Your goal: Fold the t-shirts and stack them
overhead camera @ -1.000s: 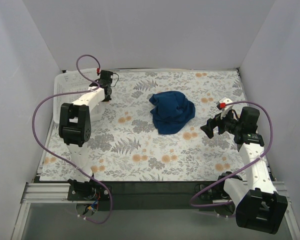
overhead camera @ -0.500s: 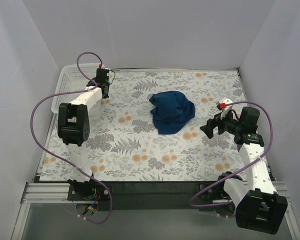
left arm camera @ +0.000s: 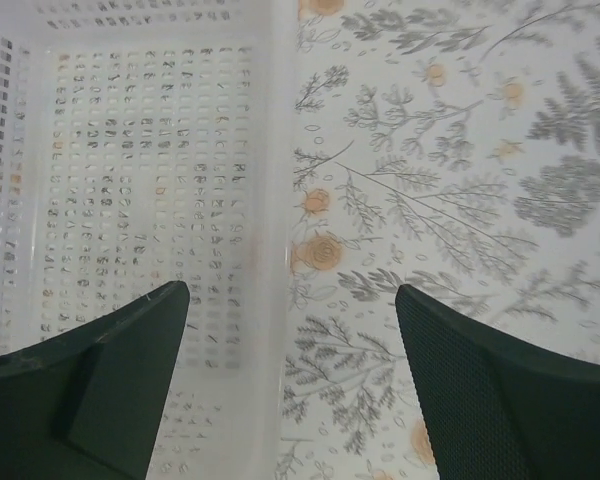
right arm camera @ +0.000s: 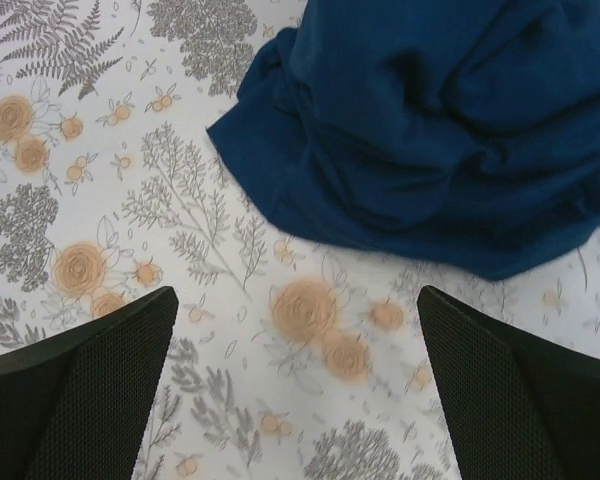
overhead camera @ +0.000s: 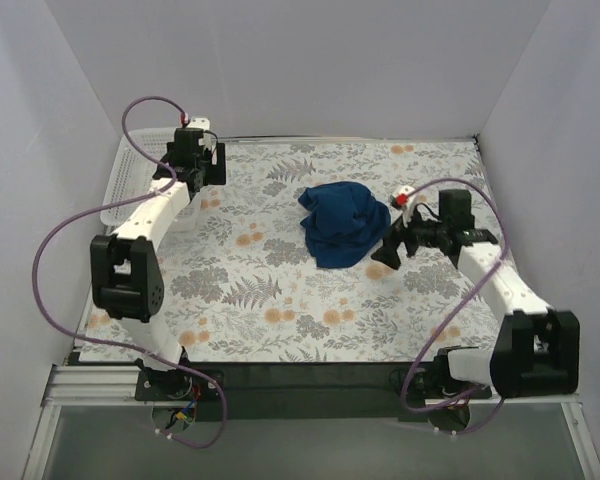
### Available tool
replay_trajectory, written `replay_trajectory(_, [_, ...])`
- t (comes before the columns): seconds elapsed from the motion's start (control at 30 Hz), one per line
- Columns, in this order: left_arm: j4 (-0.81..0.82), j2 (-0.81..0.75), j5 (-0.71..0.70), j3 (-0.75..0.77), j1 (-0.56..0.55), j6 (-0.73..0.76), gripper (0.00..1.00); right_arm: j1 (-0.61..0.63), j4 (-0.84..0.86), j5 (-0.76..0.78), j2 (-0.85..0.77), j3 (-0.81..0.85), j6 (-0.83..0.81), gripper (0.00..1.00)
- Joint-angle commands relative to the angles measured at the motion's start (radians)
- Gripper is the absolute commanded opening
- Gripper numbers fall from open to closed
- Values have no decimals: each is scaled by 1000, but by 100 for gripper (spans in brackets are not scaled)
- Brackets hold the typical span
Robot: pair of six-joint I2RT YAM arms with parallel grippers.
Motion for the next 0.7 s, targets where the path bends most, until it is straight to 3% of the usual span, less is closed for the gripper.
replay_trajectory(0.0, [30,-289,121,-157,-4,-106,79,114,35,98,199,207,13,92])
replay_trajectory(0.07, [43,-390,163,-237,-4,-129,80,143,32,134,355,346,48,84])
replay_trajectory(0.23, [68,-760,364,-523,0,-244,88,248,-35,210,549,550,94,72])
replay_trajectory(0.3, [94,-887,425,-597,0,-287,89,280,-80,192,589,621,93,53])
replay_trajectory(0.33, [106,-920,519,-642,2,-333,89,286,-119,187,593,641,93,30])
replay_trajectory(0.4, [132,-970,586,-737,0,-382,89,289,-172,177,578,710,90,2])
replay_trajectory(0.5, [213,-1015,721,-843,2,-480,89,274,-251,206,462,744,39,1])
replay_trajectory(0.67, [350,-914,885,-924,-1,-625,89,174,-273,273,129,658,-98,1])
